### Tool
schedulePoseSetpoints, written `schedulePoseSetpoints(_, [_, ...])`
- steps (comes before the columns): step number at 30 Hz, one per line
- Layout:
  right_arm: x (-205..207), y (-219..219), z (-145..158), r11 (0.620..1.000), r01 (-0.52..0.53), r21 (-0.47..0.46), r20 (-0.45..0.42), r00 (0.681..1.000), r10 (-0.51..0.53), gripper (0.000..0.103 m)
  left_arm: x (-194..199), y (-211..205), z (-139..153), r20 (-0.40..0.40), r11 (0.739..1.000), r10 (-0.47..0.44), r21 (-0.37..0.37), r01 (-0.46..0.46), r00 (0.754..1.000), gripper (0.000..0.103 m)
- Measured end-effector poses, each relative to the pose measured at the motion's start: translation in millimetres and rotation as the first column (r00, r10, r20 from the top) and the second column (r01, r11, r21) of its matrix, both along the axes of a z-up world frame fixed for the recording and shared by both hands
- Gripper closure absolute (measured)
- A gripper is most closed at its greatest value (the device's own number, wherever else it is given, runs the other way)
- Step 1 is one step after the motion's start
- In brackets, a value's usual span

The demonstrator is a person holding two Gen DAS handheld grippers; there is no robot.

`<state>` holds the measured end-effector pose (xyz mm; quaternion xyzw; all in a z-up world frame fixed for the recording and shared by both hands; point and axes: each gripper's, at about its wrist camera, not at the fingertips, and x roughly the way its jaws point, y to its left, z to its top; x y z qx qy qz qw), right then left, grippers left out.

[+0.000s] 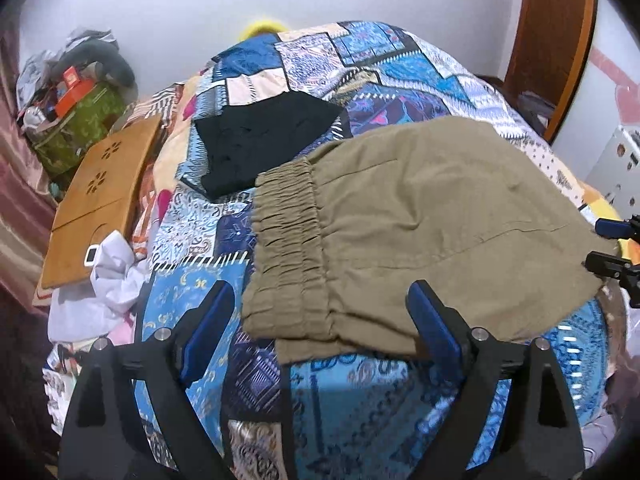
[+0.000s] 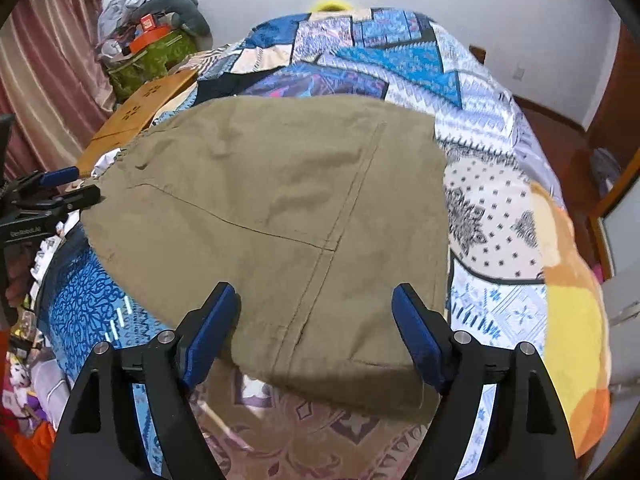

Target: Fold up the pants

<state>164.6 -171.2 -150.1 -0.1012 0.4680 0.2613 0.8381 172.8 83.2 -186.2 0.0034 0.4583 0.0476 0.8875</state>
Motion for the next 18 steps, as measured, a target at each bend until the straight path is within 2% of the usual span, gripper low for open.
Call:
schedulePoseSetpoints(6, [-7.1, 23.9, 26.8, 0.997, -0.066, 0.035, 0.097, 0.993, 0.062, 0.025, -11.3, 6.1, 20.2, 0.034, 0.999, 0.016, -0.045, -0.014, 0.999, 0.010])
schedulePoseSetpoints(10, [-6.2, 44.2, 33.6, 0.993, -0.099, 0.067, 0.130, 0.987, 0.090, 0.025, -16.2, 6.3, 25.2, 0.054, 0.998, 0.028, -0.056, -0.025, 0.998, 0.009])
schedulePoseSetpoints(14, [-0.8, 61.8, 20.7, 0.992, -0.110, 0.064, 0.111, 0.988, 0.103, 0.025, -19.2, 9.7, 15.5, 0.028, 0.991, 0.042, -0.126, -0.038, 0.999, 0.008])
schedulePoseSetpoints(18, [2.3, 71.0, -6.4, 0.994, -0.108, 0.003, 0.060, 0.992, 0.108, 0.025, -18.3, 9.9, -0.6, -0.028, 0.981, 0.047, -0.185, -0.052, 0.999, 0.008])
